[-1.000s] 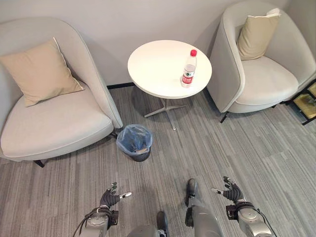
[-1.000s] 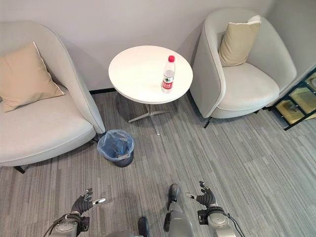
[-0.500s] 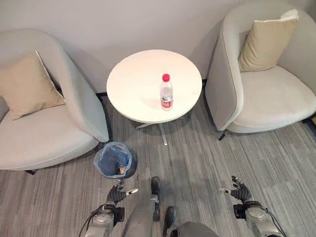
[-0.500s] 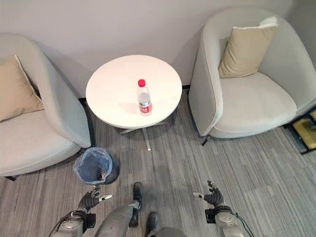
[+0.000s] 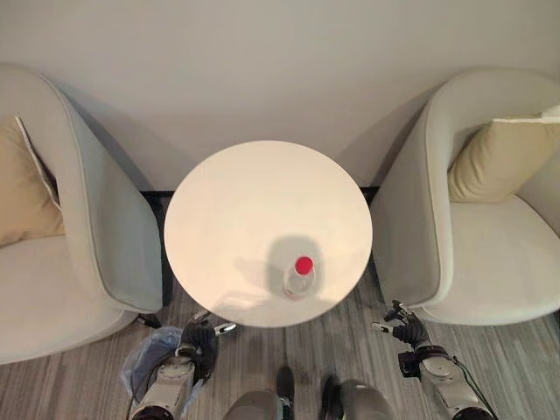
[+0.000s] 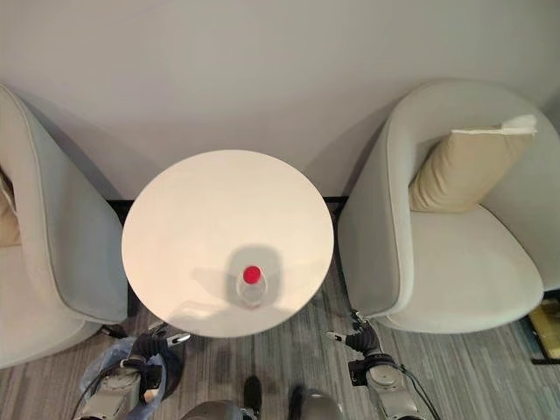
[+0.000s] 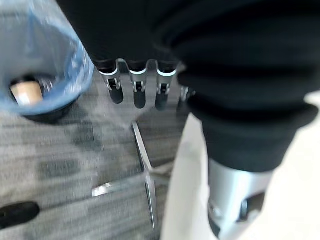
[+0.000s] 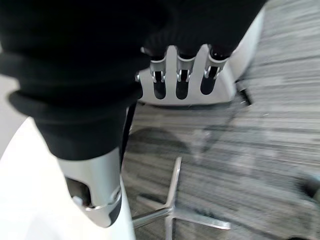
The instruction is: Gather garbage on tea table into small bin, then transfer packed bag to large trash can.
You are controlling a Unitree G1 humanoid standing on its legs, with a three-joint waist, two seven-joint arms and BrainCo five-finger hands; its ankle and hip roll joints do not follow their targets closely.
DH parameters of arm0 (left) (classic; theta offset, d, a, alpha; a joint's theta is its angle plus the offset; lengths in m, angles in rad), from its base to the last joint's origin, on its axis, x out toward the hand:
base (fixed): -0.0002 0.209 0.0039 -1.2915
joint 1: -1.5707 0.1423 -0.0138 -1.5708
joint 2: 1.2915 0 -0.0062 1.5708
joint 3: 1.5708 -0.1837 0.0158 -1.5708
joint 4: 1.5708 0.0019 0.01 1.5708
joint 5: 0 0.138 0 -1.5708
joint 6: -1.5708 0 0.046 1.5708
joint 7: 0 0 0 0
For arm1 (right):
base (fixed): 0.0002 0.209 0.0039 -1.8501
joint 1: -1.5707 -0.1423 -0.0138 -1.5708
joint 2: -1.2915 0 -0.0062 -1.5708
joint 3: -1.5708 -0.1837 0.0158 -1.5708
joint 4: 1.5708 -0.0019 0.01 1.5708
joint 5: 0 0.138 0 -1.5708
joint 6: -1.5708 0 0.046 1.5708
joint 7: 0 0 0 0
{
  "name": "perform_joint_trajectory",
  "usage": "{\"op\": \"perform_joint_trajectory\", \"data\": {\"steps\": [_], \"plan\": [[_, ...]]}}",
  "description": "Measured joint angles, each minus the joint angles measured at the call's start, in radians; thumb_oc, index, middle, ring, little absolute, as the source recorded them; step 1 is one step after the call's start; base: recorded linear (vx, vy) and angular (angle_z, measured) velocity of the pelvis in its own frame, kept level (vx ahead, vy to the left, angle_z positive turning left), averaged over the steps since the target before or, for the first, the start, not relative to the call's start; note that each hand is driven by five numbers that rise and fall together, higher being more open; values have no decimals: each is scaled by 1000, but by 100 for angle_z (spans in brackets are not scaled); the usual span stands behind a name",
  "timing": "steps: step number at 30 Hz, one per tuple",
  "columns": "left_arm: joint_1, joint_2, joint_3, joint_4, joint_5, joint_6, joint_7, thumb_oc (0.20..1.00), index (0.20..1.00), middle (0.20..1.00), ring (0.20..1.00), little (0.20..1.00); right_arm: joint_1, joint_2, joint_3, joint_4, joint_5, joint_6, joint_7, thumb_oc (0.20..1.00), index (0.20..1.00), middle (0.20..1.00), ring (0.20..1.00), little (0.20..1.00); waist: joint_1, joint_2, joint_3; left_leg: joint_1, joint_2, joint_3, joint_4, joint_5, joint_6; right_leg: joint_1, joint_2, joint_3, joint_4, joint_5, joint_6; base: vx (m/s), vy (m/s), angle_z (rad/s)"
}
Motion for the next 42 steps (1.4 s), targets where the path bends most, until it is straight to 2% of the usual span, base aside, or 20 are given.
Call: {"op": "perform_joint_trajectory", "data": {"steps": [2, 3, 4, 7, 9, 10, 11, 12, 20, 23, 24, 26, 29, 30, 32, 37, 38, 40, 41, 42], "plan": [[41, -1, -1, 11, 0, 1, -1, 1000, 1000, 1000, 1000, 1000, 34, -5, -2, 11, 0, 2, 0, 1000, 1000, 1000, 1000, 1000, -14, -43, -9, 43, -66, -38, 46, -25, -42, -10, 55, 46, -158, 228, -128, 27, -107, 105], [68, -2, -2, 5, 1, -3, -3, 1000, 1000, 1000, 1000, 1000, 80, -10, -2, 13, 0, 1, 1, 1000, 1000, 1000, 1000, 1000, -17, -109, -12, 44, -131, -41, 137, -83, -76, 26, 15, 44, -193, 377, -208, 34, -112, 66], [105, -25, -4, -6, 0, -5, -4, 1000, 1000, 1000, 1000, 1000, 68, -33, -2, 27, -1, 13, 1, 1000, 1000, 1000, 1000, 1000, 22, -70, -32, -5, -94, -41, 223, -150, -80, 62, 31, 46, -241, 383, -162, 38, -160, 45], [107, -20, 1, -9, 0, -4, -8, 1000, 1000, 1000, 1000, 1000, 28, -32, -2, 33, -9, 12, 1, 1000, 1000, 1000, 1000, 1000, 27, -76, -36, -116, 11, -45, 211, -176, -101, 141, 51, 42, -431, 427, -160, 5, -96, 15], [104, -24, 0, -3, 0, 0, -11, 1000, 1000, 1000, 1000, 1000, -1, -30, -1, 31, -9, 11, 2, 1000, 1000, 1000, 1000, 1000, 28, -77, -34, -142, 53, -62, 179, -139, -132, 174, 49, 42, -447, 425, -142, -13, -126, -3], [109, -38, 0, 0, 0, 0, -10, 1000, 1000, 1000, 1000, 1000, 5, -37, 0, 31, -9, 8, 1, 1000, 1000, 1000, 1000, 1000, 27, -41, -52, -109, 74, -68, 104, -59, -109, 203, 52, 5, -456, 393, -91, -22, -89, 8], [102, -49, -1, 2, 0, 10, -10, 1000, 1000, 1000, 1000, 1000, 13, -41, 0, 33, -9, 9, 2, 1000, 1000, 1000, 1000, 1000, 26, -24, -57, -91, 90, -72, 66, -48, -95, 194, 55, -19, -399, 363, -82, -53, -115, 35], [108, -47, -2, -2, 0, 8, -12, 1000, 1000, 1000, 1000, 1000, 32, -41, 0, 31, -9, 9, 3, 1000, 1000, 1000, 1000, 1000, 21, -15, -63, -82, 86, -98, 35, -13, -116, 209, 38, -31, -332, 299, -43, -65, -117, 36], [81, -53, -3, -2, 0, 4, -14, 1000, 1000, 1000, 1000, 1000, 51, -64, -17, 36, -8, -4, -7, 1000, 1000, 1000, 1000, 1000, 15, 1, -22, -93, 80, -179, 39, 29, -163, 302, 41, -83, -466, 332, -32, -82, -52, 38], [44, -57, -5, -2, 0, 2, -21, 1000, 1000, 1000, 1000, 1000, 35, -84, -25, 31, -8, -4, -8, 1000, 1000, 1000, 1000, 1000, 10, -7, 9, -127, 74, -177, 59, 74, -220, 297, 27, -115, -464, 319, -53, -189, 54, 46], [28, -52, 0, -2, 0, 2, -24, 1000, 1000, 1000, 1000, 1000, 31, -86, -22, 22, -8, -2, -9, 1000, 1000, 1000, 1000, 1000, -3, -36, 22, -133, 70, -128, 86, 53, -218, 277, -4, -150, -470, 356, -123, -101, 75, 34], [17, -54, -2, -1, 1, 4, -29, 1000, 1000, 1000, 1000, 1000, 12, -83, -22, -9, -9, -1, -7, 1000, 1000, 1000, 1000, 1000, -29, -53, 30, -139, 95, -78, 223, -15, -219, 267, -32, -173, -469, 354, -120, -64, 94, 33], [-2, -68, -9, -1, 1, 7, -32, 1000, 1000, 1000, 1000, 1000, 18, -81, -35, -10, -9, 0, -7, 1000, 1000, 1000, 1000, 1000, -68, -31, 22, -35, 146, -66, 216, -80, -224, 256, -36, -189, -469, 363, -87, -44, 188, 30], [-6, -87, -13, -5, 1, 4, -33, 1000, 1000, 1000, 1000, 1000, 11, -90, -39, -9, -9, 0, -7, 1000, 1000, 1000, 1000, 1000, -88, 7, 2, 37, 156, -76, 87, -88, -197, 226, -27, -189, -458, 376, -63, -82, 269, 34], [-35, -91, -36, -1, 2, 3, -30, 1000, 1000, 1000, 1000, 1000, 5, -88, -59, -6, -9, 2, -11, 1000, 1000, 1000, 1000, 1000, -106, 26, -1, 90, 146, -92, -68, -79, -179, 202, -24, -169, -457, 426, -22, -86, 247, 21], [4, -51, -41, -3, 3, 3, -28, 1000, 1000, 1000, 1000, 1000, 14, -63, -37, -4, -32, 16, -18, 1000, 1000, 1000, 1000, 1000, -87, -55, -31, 63, 50, -50, -56, -48, -123, 134, -101, -62, -426, 471, 32, -160, 134, -24], [14, -41, -39, -2, 3, 4, -22, 1000, 1000, 1000, 1000, 1000, 11, -64, -17, -10, -46, 18, -17, 1000, 1000, 1000, 1000, 1000, -82, -56, -31, 56, 38, -34, -55, -43, -114, 122, -107, -68, -427, 427, 53, -295, 118, -35], [17, 6, -37, -4, 4, 3, -18, 1000, 1000, 1000, 1000, 1000, 16, -58, 4, -59, -82, 29, -21, 1000, 1000, 1000, 1000, 1000, -79, -101, -24, -5, 10, -27, 16, -59, -95, 76, -138, -5, -392, 489, 106, -175, 61, -16], [26, 10, -18, -9, 5, 4, -10, 1000, 1000, 1000, 1000, 1000, 29, -85, 2, -130, -117, 35, -17, 1000, 1000, 1000, 1000, 1000, -74, -69, -14, -23, 46, -7, 19, -53, -74, 62, -102, 52, -369, 386, 153, -85, -16, -16], [42, -4, 17, -42, 5, -4, -8, 1000, 1000, 1000, 1000, 1000, 37, -126, -1, -235, -164, 33, -13, 1000, 1000, 1000, 1000, 1000, -66, 10, -4, -22, 123, -13, -14, -21, -81, 9, -20, 74, -112, 260, 121, -33, -58, -14]]}}
